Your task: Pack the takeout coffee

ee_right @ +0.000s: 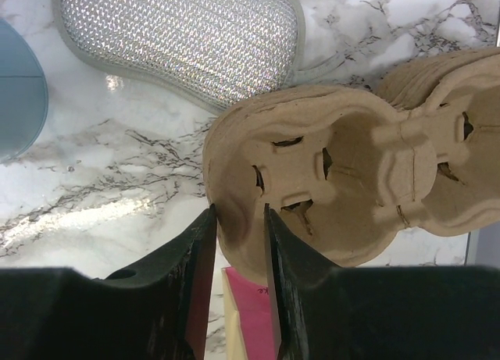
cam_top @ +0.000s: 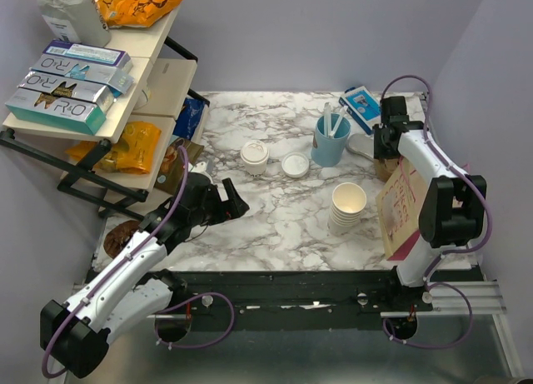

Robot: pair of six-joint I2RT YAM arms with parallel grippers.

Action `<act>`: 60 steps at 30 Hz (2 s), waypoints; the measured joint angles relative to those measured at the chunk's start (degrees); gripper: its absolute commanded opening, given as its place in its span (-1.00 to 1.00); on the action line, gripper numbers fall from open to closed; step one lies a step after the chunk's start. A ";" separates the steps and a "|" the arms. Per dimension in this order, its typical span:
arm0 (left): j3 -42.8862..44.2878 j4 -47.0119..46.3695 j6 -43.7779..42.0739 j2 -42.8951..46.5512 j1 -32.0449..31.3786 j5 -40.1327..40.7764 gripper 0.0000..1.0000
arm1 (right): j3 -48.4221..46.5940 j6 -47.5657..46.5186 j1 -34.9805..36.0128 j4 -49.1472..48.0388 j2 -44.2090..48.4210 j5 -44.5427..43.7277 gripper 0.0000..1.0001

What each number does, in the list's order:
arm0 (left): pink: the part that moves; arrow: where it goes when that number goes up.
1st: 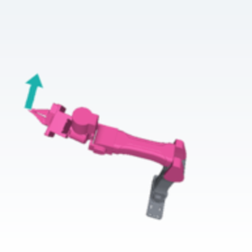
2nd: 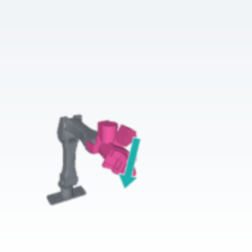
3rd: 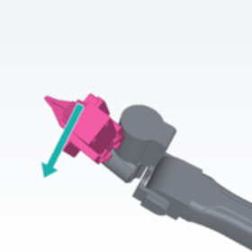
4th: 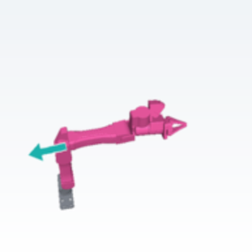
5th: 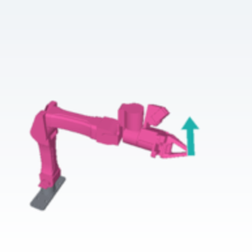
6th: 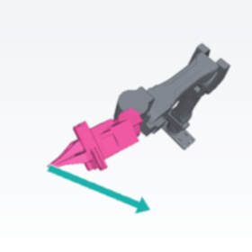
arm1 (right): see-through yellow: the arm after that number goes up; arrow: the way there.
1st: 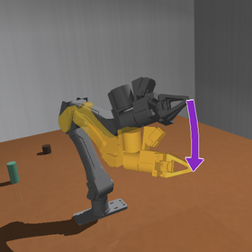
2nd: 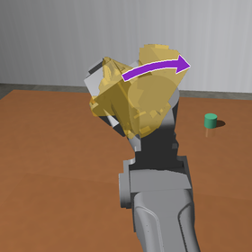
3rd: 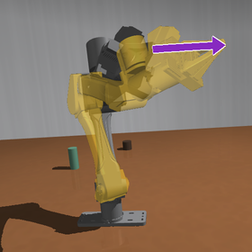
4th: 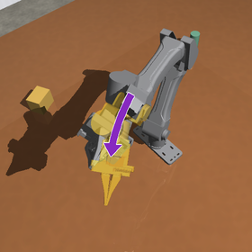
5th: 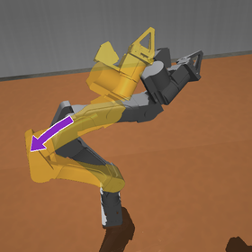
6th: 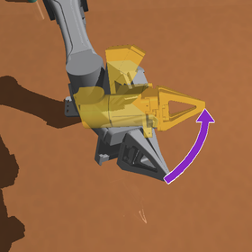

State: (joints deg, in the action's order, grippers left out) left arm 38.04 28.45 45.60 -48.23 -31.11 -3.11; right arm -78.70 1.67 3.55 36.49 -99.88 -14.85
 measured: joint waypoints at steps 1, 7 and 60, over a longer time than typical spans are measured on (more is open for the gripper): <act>0.00 0.00 0.00 0.00 0.00 0.00 0.98 | 0.00 0.00 -0.15 0.00 0.00 0.44 -0.23; 0.00 -0.02 -0.02 0.00 0.04 -0.02 0.98 | 0.00 0.04 -0.52 0.00 0.00 2.60 -0.23; -0.02 -0.61 -0.44 -1.05 0.31 -3.04 0.98 | -3.93 0.66 -2.25 6.60 1.14 11.47 -0.99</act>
State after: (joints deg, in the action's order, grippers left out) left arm 38.02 27.83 45.17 -49.28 -30.81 -6.15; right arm -82.63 2.33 1.30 43.09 -98.74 -3.38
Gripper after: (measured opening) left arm 0.990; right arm 0.232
